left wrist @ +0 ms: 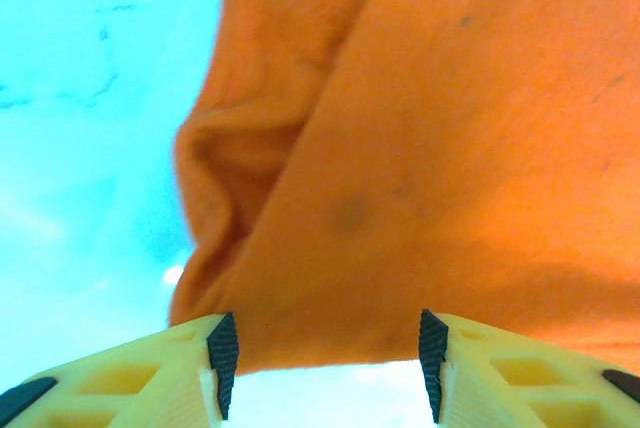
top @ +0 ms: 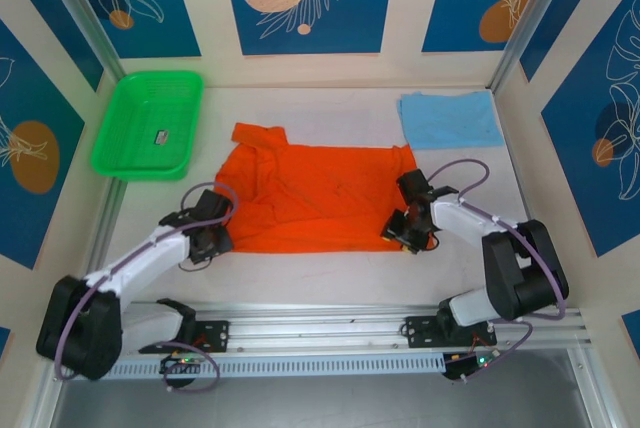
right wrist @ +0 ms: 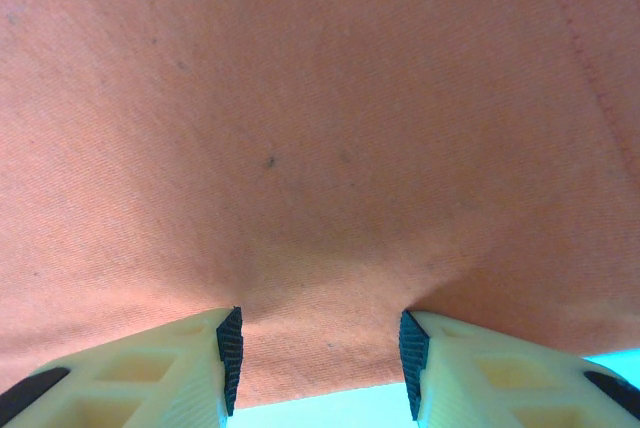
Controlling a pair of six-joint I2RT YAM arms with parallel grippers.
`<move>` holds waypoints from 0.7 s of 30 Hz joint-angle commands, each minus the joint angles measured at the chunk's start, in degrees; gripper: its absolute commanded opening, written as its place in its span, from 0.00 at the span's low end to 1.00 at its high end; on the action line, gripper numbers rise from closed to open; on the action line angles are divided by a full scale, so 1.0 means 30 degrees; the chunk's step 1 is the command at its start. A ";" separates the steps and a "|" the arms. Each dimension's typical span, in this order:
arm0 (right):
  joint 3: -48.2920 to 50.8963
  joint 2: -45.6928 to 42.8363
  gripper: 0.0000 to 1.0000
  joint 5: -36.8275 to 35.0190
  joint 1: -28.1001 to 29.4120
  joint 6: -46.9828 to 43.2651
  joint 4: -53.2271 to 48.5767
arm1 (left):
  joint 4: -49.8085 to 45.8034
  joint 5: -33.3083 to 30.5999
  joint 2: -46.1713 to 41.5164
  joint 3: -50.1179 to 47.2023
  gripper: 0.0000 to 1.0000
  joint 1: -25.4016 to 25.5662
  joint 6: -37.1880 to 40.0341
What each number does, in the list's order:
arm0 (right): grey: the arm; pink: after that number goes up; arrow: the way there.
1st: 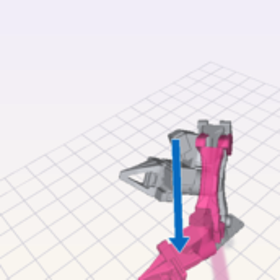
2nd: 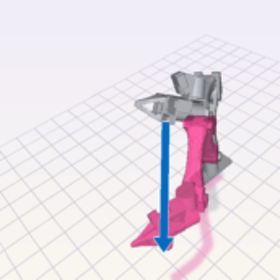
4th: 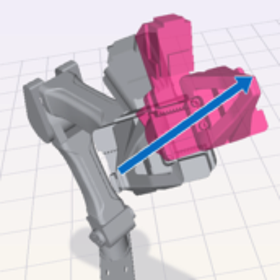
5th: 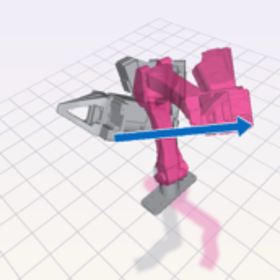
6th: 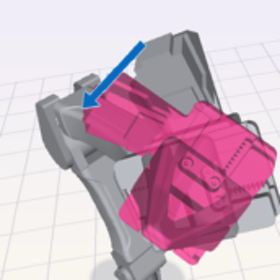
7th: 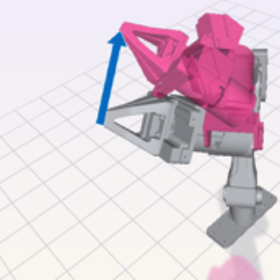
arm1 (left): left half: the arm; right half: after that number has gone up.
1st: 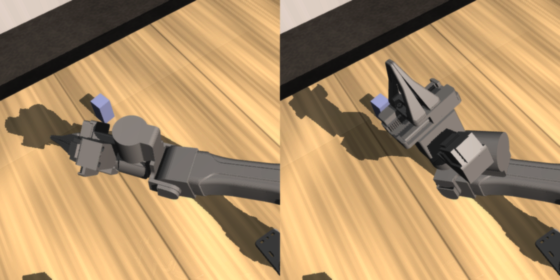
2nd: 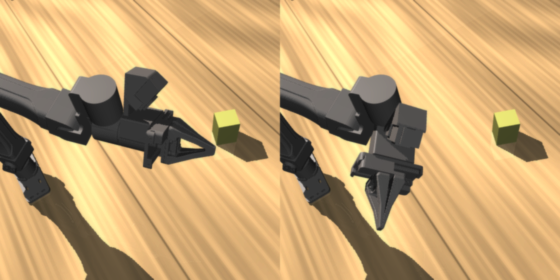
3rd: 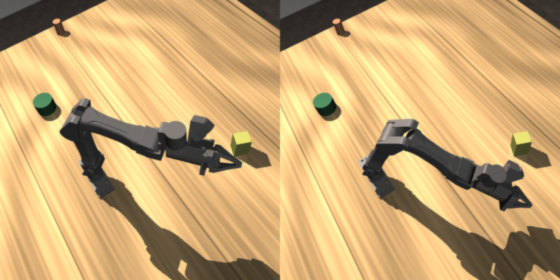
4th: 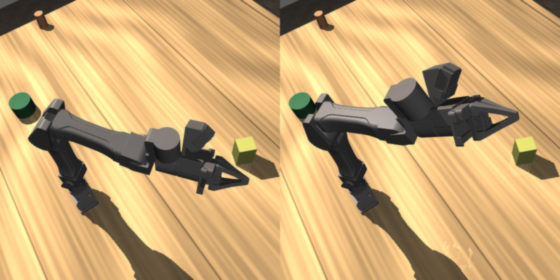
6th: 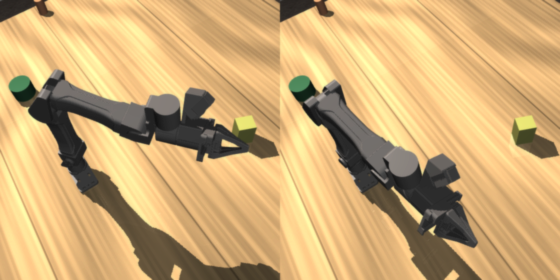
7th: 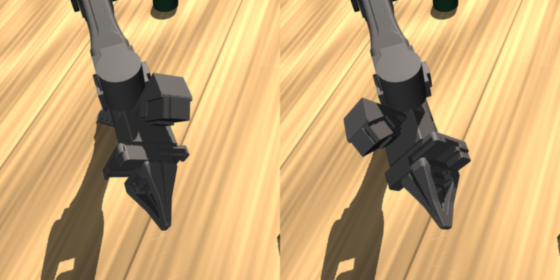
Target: Fold and stack the t-shirts
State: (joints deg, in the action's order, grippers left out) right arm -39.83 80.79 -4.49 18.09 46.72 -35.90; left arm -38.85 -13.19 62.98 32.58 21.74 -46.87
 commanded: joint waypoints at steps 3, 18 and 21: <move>0.1173 -0.1086 0.48 0.0072 0.0227 0.0629 -0.1378 | -0.2692 -0.0158 -0.3768 -0.0484 0.52 -0.0192 -0.0959; -0.0615 -0.2446 0.47 0.0757 0.1758 0.0848 0.0182 | 0.0760 0.3054 0.1995 0.4463 0.36 0.0810 0.2706; -0.0727 -0.1558 0.45 0.0650 0.2512 0.1126 0.0738 | 0.1836 0.3168 0.4259 0.4611 0.35 0.1072 0.2880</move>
State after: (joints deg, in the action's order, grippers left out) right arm -40.84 74.43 -4.05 23.92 48.82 -34.76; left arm -36.86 -5.89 71.99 45.17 23.99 -40.45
